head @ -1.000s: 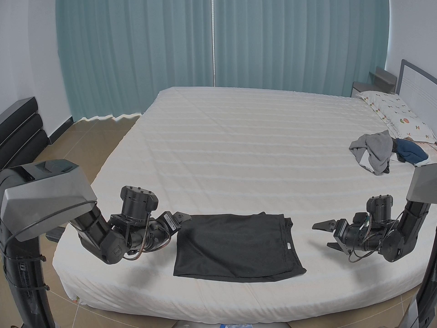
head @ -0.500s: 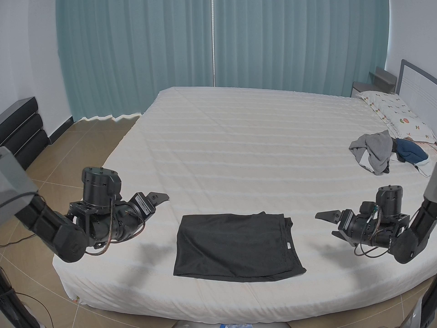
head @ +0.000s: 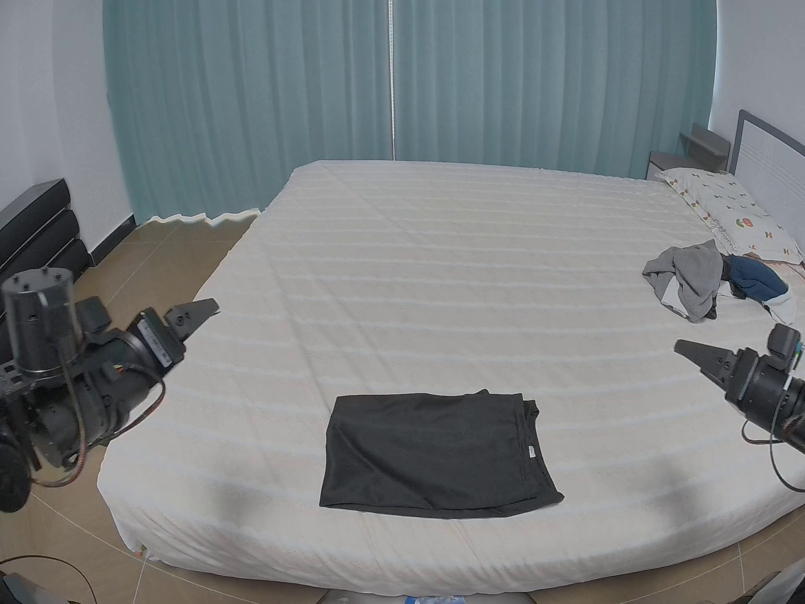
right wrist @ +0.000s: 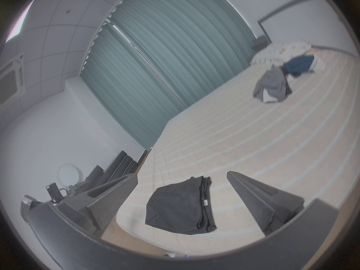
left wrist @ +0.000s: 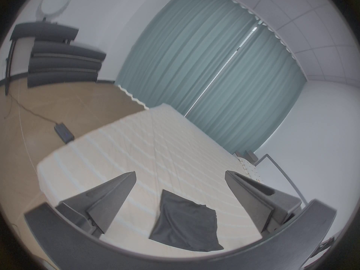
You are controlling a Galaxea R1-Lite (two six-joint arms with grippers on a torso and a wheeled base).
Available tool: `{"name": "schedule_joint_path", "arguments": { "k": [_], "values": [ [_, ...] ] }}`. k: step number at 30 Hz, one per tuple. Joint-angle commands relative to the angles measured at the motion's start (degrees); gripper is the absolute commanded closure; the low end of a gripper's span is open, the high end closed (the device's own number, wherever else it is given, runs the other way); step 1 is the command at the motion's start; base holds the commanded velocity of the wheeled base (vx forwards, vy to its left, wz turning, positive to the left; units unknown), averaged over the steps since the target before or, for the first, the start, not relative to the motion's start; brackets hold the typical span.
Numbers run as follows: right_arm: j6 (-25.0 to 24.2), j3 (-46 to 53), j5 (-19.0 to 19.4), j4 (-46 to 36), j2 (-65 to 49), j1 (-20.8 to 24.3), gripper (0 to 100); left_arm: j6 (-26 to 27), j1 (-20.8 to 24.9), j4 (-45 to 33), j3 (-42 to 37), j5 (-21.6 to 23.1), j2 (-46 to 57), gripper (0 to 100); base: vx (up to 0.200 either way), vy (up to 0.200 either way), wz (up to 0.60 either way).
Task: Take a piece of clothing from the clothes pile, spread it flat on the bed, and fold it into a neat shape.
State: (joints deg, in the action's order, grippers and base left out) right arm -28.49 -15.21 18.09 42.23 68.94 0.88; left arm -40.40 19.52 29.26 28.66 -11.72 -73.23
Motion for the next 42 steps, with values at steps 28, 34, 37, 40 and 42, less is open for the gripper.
{"name": "schedule_joint_path", "arguments": {
  "k": [28, 34, 37, 40, 42],
  "values": [
    [24.71, -6.85, -0.42, -53.13, -63.14, 4.04, 0, 39.61, -19.34, -37.96, -3.61, -10.26, 72.88, 0, 0.0, 0.0, 0.0],
    [25.59, -4.83, -2.18, -53.65, -65.07, 0.35, 0, 37.15, -19.52, -33.39, -9.5, -8.06, 73.05, 0, 0.0, 0.0, 0.0],
    [28.93, -1.31, -1.83, -53.65, -68.94, -1.23, 0, 37.68, -19.52, -24.07, -17.5, -7.62, 73.05, 0, 0.0, 0.0, 0.0],
    [28.49, -0.34, -5.43, -52.95, -68.76, -1.23, 0, 38.55, -19.52, -15.19, -24.44, -6.65, 73.05, 0, 0.0, 0.0, 0.0],
    [28.31, 1.59, -6.84, -52.86, -68.85, -1.23, 0, 40.14, -19.52, -10.98, -28.66, -5.69, 73.14, 0, 0.0, 0.0, 0.0]
  ]
}}
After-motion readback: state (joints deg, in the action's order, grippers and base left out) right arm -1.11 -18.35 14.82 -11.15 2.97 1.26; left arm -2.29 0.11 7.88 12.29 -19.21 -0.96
